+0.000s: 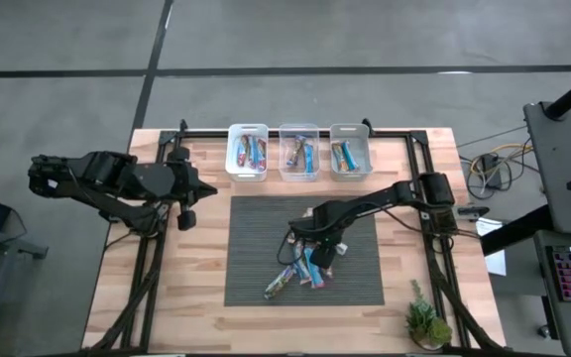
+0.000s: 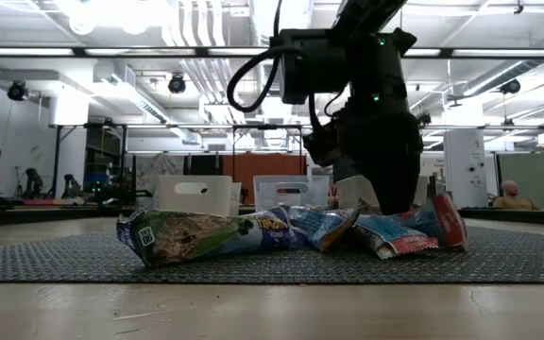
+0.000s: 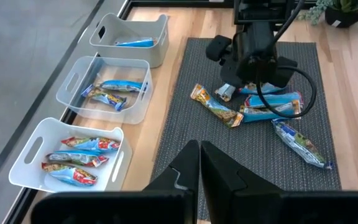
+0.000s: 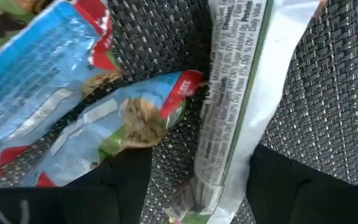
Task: Pick and place Granola Bars by type
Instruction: Put the yellow granola bar into the gray bin
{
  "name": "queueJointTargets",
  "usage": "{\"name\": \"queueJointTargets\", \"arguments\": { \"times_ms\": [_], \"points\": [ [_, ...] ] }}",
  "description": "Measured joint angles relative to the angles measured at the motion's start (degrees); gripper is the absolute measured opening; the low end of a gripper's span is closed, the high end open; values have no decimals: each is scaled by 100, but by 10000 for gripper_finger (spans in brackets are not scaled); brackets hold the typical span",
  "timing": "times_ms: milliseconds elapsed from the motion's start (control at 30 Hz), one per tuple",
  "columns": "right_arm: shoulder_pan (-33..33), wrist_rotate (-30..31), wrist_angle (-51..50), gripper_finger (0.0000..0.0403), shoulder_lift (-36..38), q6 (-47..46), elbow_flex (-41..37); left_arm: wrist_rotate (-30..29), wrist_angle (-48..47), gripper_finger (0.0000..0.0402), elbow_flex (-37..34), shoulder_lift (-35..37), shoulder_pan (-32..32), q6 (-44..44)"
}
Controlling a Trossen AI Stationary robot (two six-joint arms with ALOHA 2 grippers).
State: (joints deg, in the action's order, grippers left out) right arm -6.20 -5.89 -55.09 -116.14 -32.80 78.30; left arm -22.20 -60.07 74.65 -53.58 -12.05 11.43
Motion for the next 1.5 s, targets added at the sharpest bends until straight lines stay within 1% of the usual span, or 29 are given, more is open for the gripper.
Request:
{"name": "queueJointTargets", "arguments": {
  "times_ms": [167,300,800,933,1033,1167,1267,1400,1500],
  "points": [
    [0,47,3,213,-2,-6,0,-2,-2,0,0,0,0,14],
    [2,90,-1,199,4,-20,0,-2,-1,0,0,0,0,14],
    [4,135,-2,72,15,-42,0,-4,-1,0,0,0,0,49],
    [4,132,-39,48,33,-42,0,-4,-2,0,0,0,0,56],
    [4,129,-181,37,109,-44,0,-4,-1,0,0,0,0,56],
    [29,133,-363,33,391,-51,-2,-4,-2,0,0,0,0,56],
    [102,133,-474,32,754,-185,-2,-5,-2,0,0,0,-1,57],
    [298,133,-481,31,1400,-482,0,-33,0,0,0,-15,0,56],
    [560,135,-477,31,1914,-735,0,-35,0,0,0,-17,0,57]
  ]
}}
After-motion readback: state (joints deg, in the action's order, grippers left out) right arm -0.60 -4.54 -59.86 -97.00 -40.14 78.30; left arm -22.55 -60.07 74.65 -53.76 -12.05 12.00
